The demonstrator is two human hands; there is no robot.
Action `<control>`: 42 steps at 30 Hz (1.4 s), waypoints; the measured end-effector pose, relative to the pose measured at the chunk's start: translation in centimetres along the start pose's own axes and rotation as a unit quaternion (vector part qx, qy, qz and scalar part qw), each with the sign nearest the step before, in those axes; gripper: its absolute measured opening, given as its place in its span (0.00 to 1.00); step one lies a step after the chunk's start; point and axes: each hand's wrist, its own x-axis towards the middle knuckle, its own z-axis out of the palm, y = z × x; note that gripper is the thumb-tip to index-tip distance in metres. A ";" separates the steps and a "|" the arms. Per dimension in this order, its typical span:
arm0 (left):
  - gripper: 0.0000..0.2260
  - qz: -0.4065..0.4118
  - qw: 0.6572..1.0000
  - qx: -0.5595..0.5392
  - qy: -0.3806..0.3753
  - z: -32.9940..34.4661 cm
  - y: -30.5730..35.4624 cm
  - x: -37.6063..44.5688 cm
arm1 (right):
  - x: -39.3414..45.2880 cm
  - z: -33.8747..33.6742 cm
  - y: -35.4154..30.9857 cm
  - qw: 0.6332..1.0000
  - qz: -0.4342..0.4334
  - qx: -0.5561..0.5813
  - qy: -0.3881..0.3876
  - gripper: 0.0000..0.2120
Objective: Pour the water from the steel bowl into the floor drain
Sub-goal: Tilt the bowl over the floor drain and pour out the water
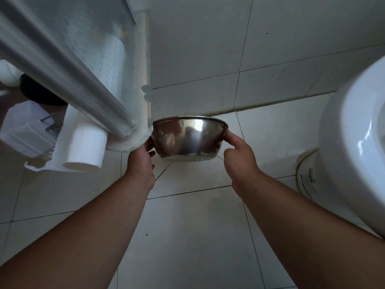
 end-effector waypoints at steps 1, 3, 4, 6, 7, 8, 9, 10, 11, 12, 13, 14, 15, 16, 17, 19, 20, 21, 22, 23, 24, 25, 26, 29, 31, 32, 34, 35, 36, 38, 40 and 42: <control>0.48 -0.001 1.000 -0.001 0.001 -0.1 0.0 -0.1 | 0.0 0.0 0.0 1.000 -0.002 -0.002 0.001 0.42; 0.47 -0.002 1.000 -0.001 -0.001 -0.1 0.0 -0.1 | 0.2 0.0 0.1 1.000 -0.011 -0.003 -0.002 0.42; 0.46 -0.002 1.000 0.000 -0.002 -0.1 0.0 -0.2 | 0.3 0.1 0.1 1.000 -0.013 -0.003 -0.003 0.42; 0.46 -0.002 1.000 0.003 -0.003 -0.1 0.0 -0.3 | 0.5 0.1 0.0 1.000 -0.015 -0.004 -0.003 0.42; 0.46 -0.003 1.000 0.005 -0.001 -0.1 0.0 -0.3 | 0.5 0.1 0.0 1.000 -0.015 -0.003 -0.003 0.42; 0.46 -0.004 1.000 0.007 0.000 -0.1 0.0 -0.4 | 0.6 0.1 0.0 1.000 -0.016 -0.002 -0.001 0.41; 0.47 -0.004 1.000 0.009 0.001 -0.1 0.0 -0.4 | 0.6 0.1 0.0 1.000 -0.015 -0.002 0.000 0.41; 0.46 -0.003 1.000 0.011 0.001 -0.1 0.1 -0.5 | 0.7 0.1 0.1 1.000 -0.015 -0.002 0.000 0.41; 0.46 -0.001 1.000 0.013 0.000 -0.1 0.1 -0.5 | 0.8 0.2 0.1 1.000 -0.014 -0.002 -0.001 0.40; 0.46 -0.001 1.000 0.014 -0.001 -0.1 0.1 -0.4 | 0.9 0.2 0.2 1.000 -0.014 -0.002 -0.001 0.40; 0.45 -0.002 1.000 0.016 -0.001 -0.1 0.1 -0.4 | 1.0 0.2 0.2 1.000 -0.014 -0.002 -0.001 0.39; 0.43 -0.004 1.000 0.020 -0.002 0.0 0.0 -0.3 | 1.1 0.2 0.3 1.000 -0.014 -0.001 0.000 0.38; 0.40 -0.007 1.000 0.025 -0.002 0.0 -0.1 -0.2 | 1.0 0.1 0.3 1.000 -0.013 0.002 0.001 0.38; 0.39 -0.010 1.000 0.029 -0.003 0.0 -0.2 0.0 | 1.0 0.1 0.2 1.000 -0.013 0.004 -0.002 0.38; 0.37 -0.012 0.999 0.032 -0.003 0.0 -0.3 0.2 | 0.9 0.0 0.1 1.000 -0.012 0.009 -0.004 0.37; 0.36 -0.014 0.999 0.033 -0.003 -0.1 -0.7 0.6 | 0.8 0.0 0.0 1.000 -0.008 0.026 -0.009 0.34; 0.35 -0.017 0.999 0.029 -0.004 -0.2 -0.8 0.8 | 0.7 -0.1 -0.2 0.999 0.003 0.039 -0.006 0.29; 0.33 -0.019 1.000 0.023 -0.004 -0.3 -1.0 1.1 | 0.7 -0.1 -0.3 0.999 0.019 0.045 0.007 0.20; 0.32 -0.020 1.000 0.017 -0.004 -0.4 -1.2 1.4 | 0.5 -0.3 -0.6 0.998 0.040 0.050 0.019 0.13; 0.30 -0.022 1.000 0.014 -0.003 -0.6 -1.3 1.7 | 0.5 -0.4 -0.7 0.997 0.048 0.056 0.022 0.17; 0.28 -0.024 1.000 0.013 -0.002 -0.7 -1.5 1.9 | 0.5 -0.6 -0.7 0.998 0.045 0.048 0.019 0.24; 0.26 -0.025 1.000 0.013 -0.002 -0.8 -1.6 2.0 | 0.8 -0.7 -0.4 0.998 0.039 0.042 0.028 0.29; 0.23 -0.026 1.000 0.016 -0.006 -0.9 -1.7 2.1 | 0.9 -0.8 -0.4 0.998 0.033 0.045 0.037 0.32; 0.13 -0.033 0.999 0.030 -0.027 -1.3 -2.0 2.1 | 0.8 -1.1 -0.3 0.995 0.041 0.064 0.061 0.35; 0.10 -0.036 0.998 0.025 -0.038 -1.5 -2.1 2.2 | 0.7 -1.3 0.2 0.993 0.048 0.069 0.078 0.35; 0.06 -0.035 0.998 0.018 -0.040 -1.6 -2.1 2.3 | 0.7 -1.4 0.5 0.993 0.043 0.073 0.086 0.34; 0.02 -0.035 0.998 0.006 -0.048 -1.5 -2.1 2.3 | 0.7 -1.8 1.0 0.992 0.038 0.081 0.094 0.24; 0.02 -0.037 0.998 0.003 -0.058 -1.5 -2.2 2.3 | 0.9 -2.0 1.3 0.991 0.043 0.084 0.092 0.17; 0.00 -0.038 0.997 0.005 -0.071 -1.4 -2.1 2.2 | 0.9 -2.2 1.4 0.991 0.049 0.085 0.088 0.13; 0.07 -0.040 0.994 0.009 -0.103 -1.3 -2.2 2.2 | 1.3 -2.4 1.8 0.990 0.053 0.098 0.086 0.10; 0.12 -0.037 0.992 0.013 -0.124 -1.2 -2.2 2.1 | 1.6 -2.5 2.1 0.988 0.049 0.114 0.096 0.10; 0.14 -0.037 0.991 0.011 -0.130 -1.1 -2.4 2.2 | 1.8 -2.7 2.2 0.987 0.049 0.121 0.097 0.09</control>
